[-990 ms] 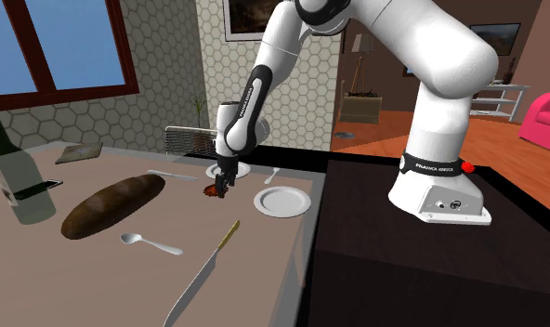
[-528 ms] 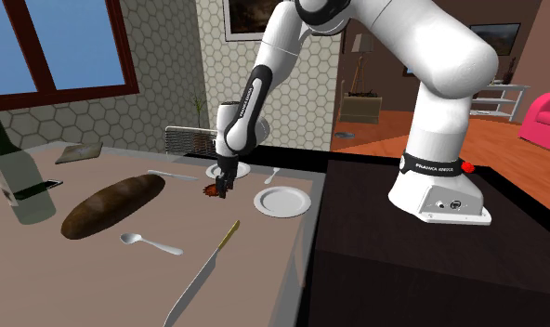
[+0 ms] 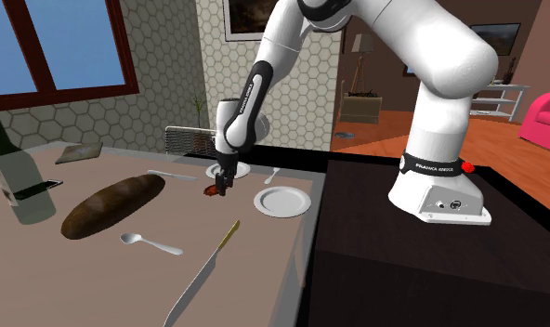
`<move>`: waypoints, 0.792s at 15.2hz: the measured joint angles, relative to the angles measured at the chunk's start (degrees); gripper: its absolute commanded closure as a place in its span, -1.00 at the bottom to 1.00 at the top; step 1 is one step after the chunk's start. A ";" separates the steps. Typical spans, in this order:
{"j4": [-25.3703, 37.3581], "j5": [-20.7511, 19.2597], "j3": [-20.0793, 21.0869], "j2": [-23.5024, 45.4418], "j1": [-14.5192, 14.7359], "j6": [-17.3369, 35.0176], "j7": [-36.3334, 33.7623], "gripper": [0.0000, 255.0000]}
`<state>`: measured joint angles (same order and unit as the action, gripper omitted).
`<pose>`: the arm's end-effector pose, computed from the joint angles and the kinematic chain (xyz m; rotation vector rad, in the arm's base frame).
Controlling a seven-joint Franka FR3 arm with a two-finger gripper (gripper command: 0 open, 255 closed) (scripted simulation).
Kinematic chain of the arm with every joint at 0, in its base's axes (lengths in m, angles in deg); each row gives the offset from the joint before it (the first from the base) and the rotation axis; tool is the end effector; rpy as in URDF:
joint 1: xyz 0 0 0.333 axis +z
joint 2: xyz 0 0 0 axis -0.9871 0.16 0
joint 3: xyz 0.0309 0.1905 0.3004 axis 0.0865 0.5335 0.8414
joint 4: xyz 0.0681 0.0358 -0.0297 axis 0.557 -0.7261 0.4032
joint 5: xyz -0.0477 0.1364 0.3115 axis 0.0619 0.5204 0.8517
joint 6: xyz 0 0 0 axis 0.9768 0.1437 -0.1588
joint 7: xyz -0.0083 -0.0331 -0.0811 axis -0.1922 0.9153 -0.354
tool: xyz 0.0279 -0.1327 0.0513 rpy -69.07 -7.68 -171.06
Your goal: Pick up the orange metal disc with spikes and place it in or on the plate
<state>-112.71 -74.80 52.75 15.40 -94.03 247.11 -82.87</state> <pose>0.6163 -0.0908 0.0970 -3.1298 -0.0464 -0.2115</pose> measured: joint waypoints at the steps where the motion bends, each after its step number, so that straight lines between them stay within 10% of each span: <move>1: -0.48 0.04 0.10 -0.85 -0.06 -0.37 0.00 1.00; 12: -4.01 0.64 1.31 -8.90 -1.09 -4.92 0.41 1.00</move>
<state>-116.72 -74.17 54.06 6.50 -95.12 242.19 -82.46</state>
